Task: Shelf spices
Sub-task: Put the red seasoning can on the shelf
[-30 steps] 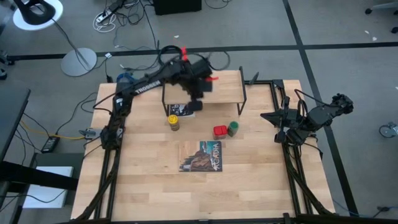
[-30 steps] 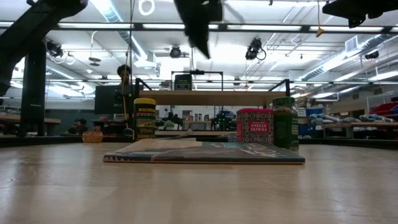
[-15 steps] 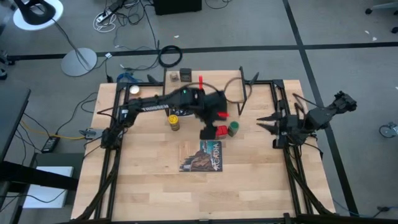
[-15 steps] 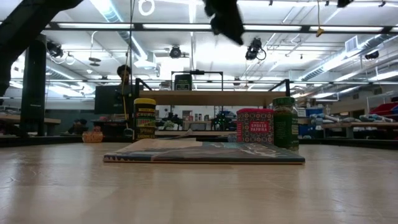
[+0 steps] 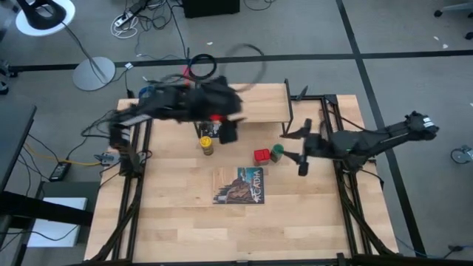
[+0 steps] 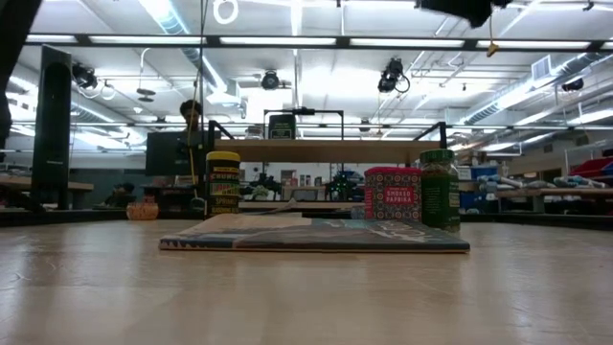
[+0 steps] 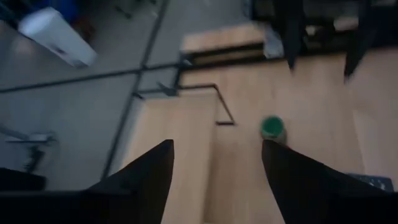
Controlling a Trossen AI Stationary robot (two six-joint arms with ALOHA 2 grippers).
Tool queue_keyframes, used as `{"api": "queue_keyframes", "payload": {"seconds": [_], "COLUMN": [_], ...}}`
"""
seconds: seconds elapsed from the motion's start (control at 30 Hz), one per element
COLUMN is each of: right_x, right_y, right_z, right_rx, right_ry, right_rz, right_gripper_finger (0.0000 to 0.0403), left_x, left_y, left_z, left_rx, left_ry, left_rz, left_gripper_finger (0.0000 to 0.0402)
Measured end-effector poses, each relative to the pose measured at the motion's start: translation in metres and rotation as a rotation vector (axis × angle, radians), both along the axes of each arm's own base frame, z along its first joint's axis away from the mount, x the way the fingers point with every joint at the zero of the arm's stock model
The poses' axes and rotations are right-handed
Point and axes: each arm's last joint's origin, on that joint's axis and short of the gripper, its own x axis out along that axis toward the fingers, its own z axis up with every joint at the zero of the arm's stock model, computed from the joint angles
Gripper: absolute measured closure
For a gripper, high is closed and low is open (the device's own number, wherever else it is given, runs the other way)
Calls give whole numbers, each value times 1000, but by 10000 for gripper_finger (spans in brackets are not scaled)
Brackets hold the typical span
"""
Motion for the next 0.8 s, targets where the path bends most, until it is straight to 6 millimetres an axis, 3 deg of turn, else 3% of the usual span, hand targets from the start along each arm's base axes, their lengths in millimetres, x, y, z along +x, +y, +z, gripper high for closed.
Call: {"api": "queue_keyframes", "payload": {"seconds": [0.17,0.37,0.57,0.8], "right_x": [31,64,92,116], "right_y": [-6,-23,-38,-49], "right_z": [-6,-11,-19,-56], "right_rx": [56,82,93,115], "right_ry": [225,569,783,973], "right_rz": [63,104,177,232], "right_gripper_finger": [144,142,123,117], "left_x": [-52,-90,-104,-111], "left_y": [-1,0,0,-1], "left_z": [34,44,40,41], "left_rx": [36,51,33,54], "left_ry": [-81,-58,5,18], "left_rz": [66,179,253,279], "left_gripper_finger": [162,163,163,163]}}
